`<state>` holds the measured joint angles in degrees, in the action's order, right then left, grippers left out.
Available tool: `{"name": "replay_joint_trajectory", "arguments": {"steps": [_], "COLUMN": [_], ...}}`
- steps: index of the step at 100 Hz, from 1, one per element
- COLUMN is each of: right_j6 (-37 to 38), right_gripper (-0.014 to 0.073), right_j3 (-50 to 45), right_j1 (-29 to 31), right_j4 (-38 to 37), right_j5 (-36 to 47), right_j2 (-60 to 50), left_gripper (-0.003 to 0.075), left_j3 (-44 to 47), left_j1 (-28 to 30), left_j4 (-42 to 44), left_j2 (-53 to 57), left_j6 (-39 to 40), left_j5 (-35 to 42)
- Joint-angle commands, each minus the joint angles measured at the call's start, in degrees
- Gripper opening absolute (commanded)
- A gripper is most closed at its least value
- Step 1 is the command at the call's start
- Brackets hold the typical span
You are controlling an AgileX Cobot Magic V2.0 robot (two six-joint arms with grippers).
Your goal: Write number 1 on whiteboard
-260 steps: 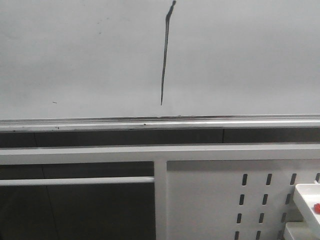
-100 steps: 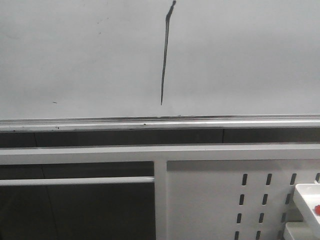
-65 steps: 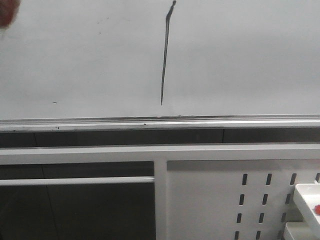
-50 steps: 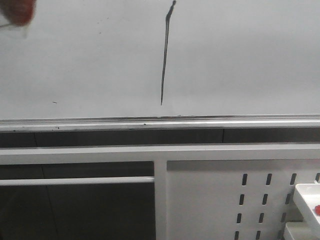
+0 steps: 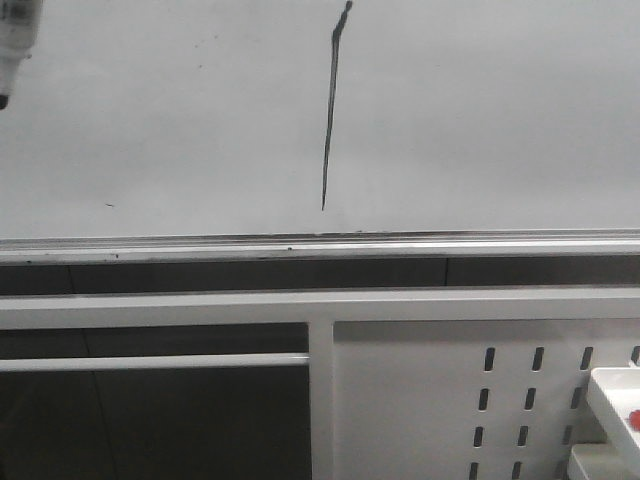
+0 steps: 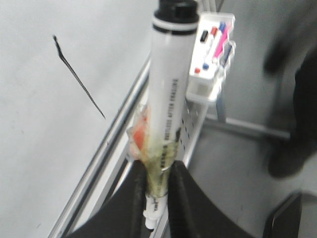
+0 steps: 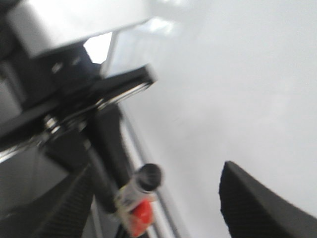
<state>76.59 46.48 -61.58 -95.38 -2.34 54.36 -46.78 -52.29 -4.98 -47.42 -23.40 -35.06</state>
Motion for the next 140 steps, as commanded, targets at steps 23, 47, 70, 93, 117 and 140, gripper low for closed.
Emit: {"name": "replay_joint_trajectory", "arguments": {"steps": [23,47,70,93,117,140], "right_j6": [-0.2,-0.3,-0.3,-0.3,-0.3,-0.3], "right_gripper": [-0.0072,-0.0071,-0.0071,-0.0071,-0.0071,-0.0071], "right_j3": [-1.0,-13.5,-21.3,-25.1,-27.3,-27.5], "right_j1": [-0.1,-0.1,-0.1,-0.1,-0.1,-0.1], "right_j4": [2.9,10.0,12.6,13.2,13.7,14.1], "right_j5": [-13.4,-23.4,-23.4,-22.8,-22.6,-22.2], "right_j2": [-15.0,-25.2,-29.4,-29.5,-29.5,-29.5], "left_gripper": [-0.002,-0.002,-0.002,-0.002,-0.002,-0.002], "left_j3": [10.0,14.3,14.3,14.3,13.9,10.6], "left_j1": [0.0,0.1,0.1,0.1,0.4,0.9], "left_j4": [-6.3,-18.1,-34.5,-49.4,-53.5,-53.6], "left_j2": [-1.2,-8.9,-14.8,-16.2,-18.1,-22.1], "left_j6": [9.4,8.7,-1.1,-15.2,-15.3,-15.3], "left_j5": [35.1,52.7,61.4,66.9,69.1,68.5]}}
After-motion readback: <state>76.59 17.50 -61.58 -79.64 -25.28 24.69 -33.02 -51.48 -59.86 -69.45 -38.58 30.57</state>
